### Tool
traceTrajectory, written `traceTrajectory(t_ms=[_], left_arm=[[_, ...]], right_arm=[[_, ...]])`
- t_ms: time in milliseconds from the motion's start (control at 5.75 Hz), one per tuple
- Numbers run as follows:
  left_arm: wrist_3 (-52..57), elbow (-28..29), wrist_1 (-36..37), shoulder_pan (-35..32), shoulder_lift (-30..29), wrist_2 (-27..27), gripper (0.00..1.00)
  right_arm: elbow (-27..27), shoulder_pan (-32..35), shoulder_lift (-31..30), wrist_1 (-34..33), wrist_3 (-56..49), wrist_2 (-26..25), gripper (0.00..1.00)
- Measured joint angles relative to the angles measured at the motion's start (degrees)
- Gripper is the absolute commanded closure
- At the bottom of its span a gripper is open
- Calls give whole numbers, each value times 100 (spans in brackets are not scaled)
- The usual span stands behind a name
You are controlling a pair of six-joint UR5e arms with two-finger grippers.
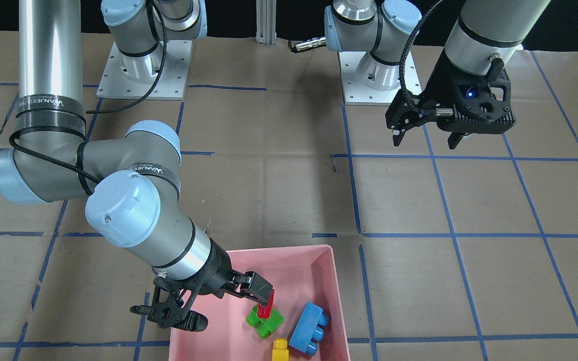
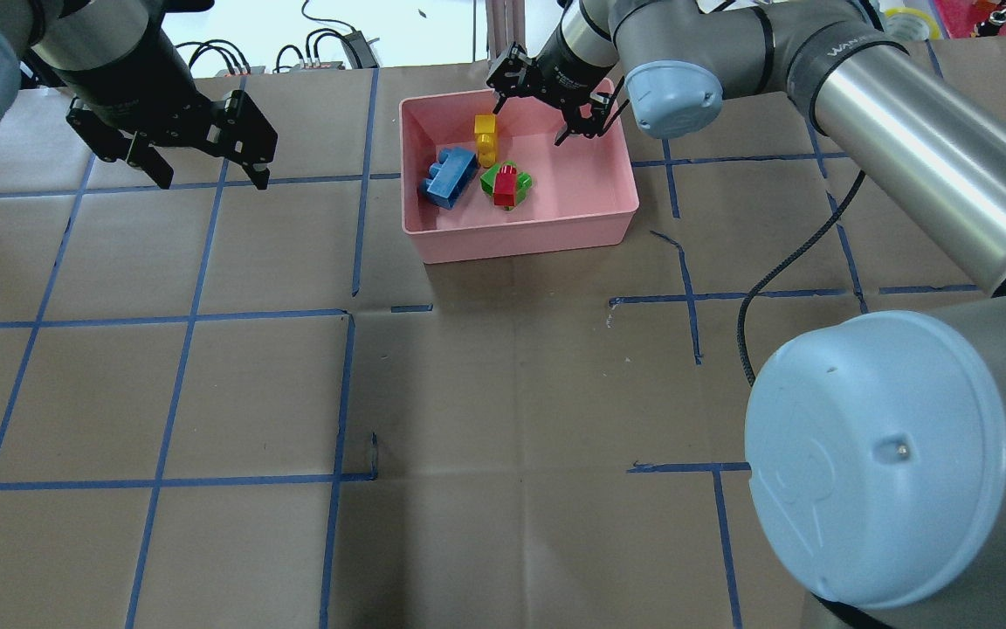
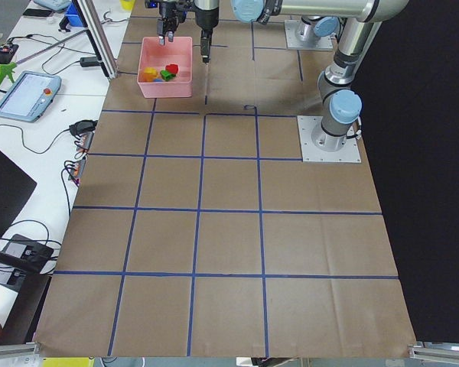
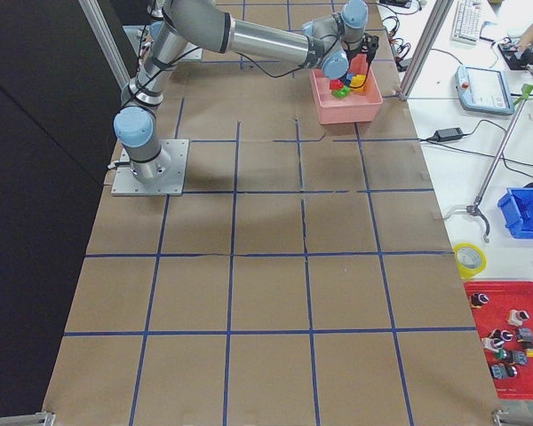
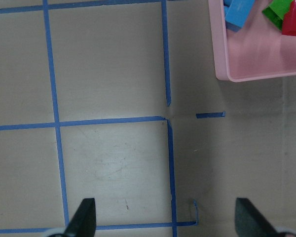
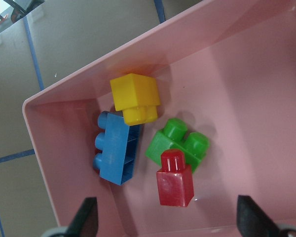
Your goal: Put all blocks into box
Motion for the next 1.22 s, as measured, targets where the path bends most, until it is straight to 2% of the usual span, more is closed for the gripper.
traceTrajectory(t_ms=[174,348,522,870,1217], left_arm=[[-16,-12,5,-13,6,-24,0],[-18,-16,6,-18,13,-35,0],[-16,-16,6,-22,14,-39,0],[-14,6,6,-22,6,-43,0],[-14,16,6,-22,-5,-48,0]], right_arm=[[50,-84,-148,141,-371,-332,0],[92,-164,-397,598,-827,-707,0],[123,-194,-716,1284,-1285,-981,0],[262,-165,-1553,2342,-1886,-1883,0],[1076,-147,-2365,2828,-1913,-2033,0]])
